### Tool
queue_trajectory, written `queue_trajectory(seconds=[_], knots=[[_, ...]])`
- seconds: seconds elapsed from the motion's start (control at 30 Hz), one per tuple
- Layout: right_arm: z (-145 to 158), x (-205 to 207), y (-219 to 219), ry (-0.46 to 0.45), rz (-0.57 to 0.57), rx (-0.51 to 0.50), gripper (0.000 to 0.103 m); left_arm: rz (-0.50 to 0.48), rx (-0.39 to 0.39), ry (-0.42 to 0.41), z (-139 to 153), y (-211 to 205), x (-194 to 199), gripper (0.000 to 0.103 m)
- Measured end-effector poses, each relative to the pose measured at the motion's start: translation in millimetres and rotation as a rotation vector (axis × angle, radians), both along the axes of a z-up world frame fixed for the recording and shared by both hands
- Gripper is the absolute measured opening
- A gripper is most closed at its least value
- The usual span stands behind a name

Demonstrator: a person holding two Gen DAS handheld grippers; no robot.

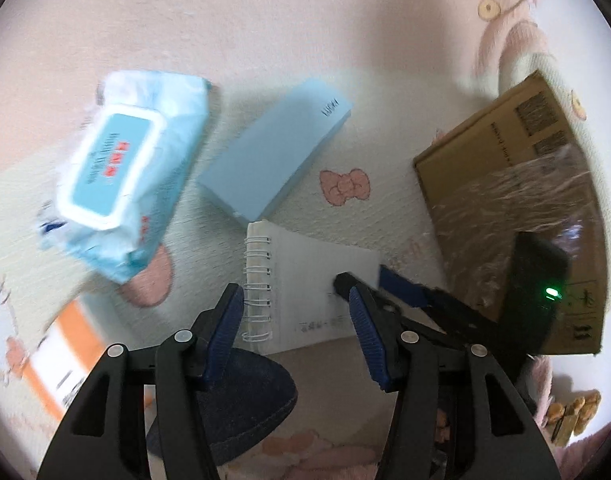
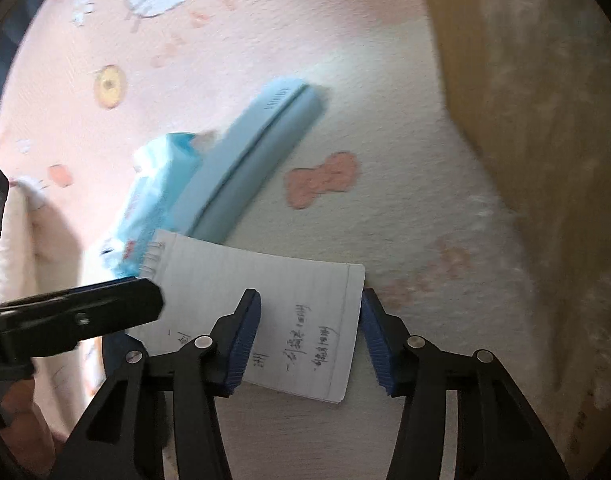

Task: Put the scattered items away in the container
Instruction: 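Lower the right gripper onto the white spiral notepad and close it, then lift the notepad with the right gripper while the left gripper grasps its spiral edge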

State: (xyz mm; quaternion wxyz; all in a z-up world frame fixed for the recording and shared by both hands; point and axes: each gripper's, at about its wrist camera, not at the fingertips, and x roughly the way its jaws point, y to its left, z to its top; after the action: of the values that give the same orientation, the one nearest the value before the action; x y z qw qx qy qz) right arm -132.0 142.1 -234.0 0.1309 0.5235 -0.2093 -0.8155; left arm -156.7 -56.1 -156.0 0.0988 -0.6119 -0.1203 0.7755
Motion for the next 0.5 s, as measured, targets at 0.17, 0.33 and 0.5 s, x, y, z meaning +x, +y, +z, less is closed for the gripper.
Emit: queue_trajectory(seconds=[0.17,0.33,0.5], knots=[[3.2,-11.0,-33.0,-0.039,0.103,-0.125,0.048,0.065,-0.008,0.004,13.6,-17.7,23.0,0.059],[3.9,-9.2,-61.6,-0.007,0.180,-0.133,0.048,0.088,-0.010,0.054,26.1,-37.2,37.8,0.059],[4.2,-18.5,-56.0,-0.014,0.125,-0.171,0.048,0.056,0.012,0.110,31.4,-24.1,13.5,0.059]])
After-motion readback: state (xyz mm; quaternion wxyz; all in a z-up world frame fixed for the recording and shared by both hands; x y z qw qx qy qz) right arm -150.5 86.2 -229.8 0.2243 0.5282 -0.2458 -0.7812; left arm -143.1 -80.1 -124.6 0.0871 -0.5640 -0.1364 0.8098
